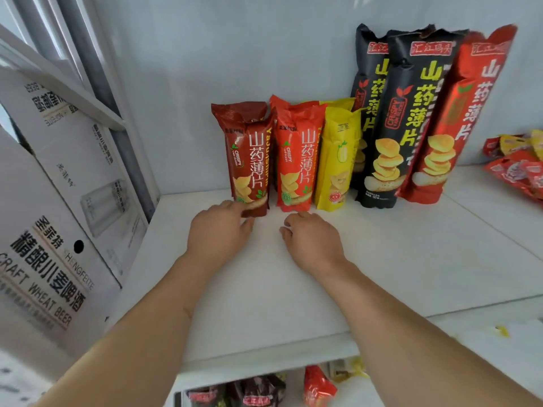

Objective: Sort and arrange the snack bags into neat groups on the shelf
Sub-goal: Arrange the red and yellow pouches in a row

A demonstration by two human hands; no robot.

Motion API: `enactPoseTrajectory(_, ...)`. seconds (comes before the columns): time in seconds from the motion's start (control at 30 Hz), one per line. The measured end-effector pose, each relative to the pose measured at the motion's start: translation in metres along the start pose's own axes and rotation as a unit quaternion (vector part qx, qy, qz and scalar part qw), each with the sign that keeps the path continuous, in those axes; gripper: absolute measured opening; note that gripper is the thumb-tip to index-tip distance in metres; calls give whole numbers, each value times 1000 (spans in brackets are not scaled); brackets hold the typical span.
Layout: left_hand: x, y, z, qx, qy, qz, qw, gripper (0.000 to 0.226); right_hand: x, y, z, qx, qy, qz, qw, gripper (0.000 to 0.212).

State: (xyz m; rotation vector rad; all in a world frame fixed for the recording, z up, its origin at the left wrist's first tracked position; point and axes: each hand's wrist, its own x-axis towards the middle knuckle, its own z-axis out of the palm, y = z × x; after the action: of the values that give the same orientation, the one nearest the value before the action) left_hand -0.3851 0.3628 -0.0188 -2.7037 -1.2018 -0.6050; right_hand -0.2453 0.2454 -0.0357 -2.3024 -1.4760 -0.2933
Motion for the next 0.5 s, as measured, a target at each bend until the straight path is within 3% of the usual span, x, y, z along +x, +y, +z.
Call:
enactPoseTrajectory(0.07,-12,24,-1,49,65,115,990,31,-17,19,-15,-61,-12,-42,997,32)
enactPoseTrajectory(0.13,-22,51,0,62,110,174,977,20,-36,43,-33,-96,-15,-63,993,32)
enactPoseTrajectory(0.5,-63,254,-16,7,167,275,947,17,-133,196,-139,-160,16,-45,986,30)
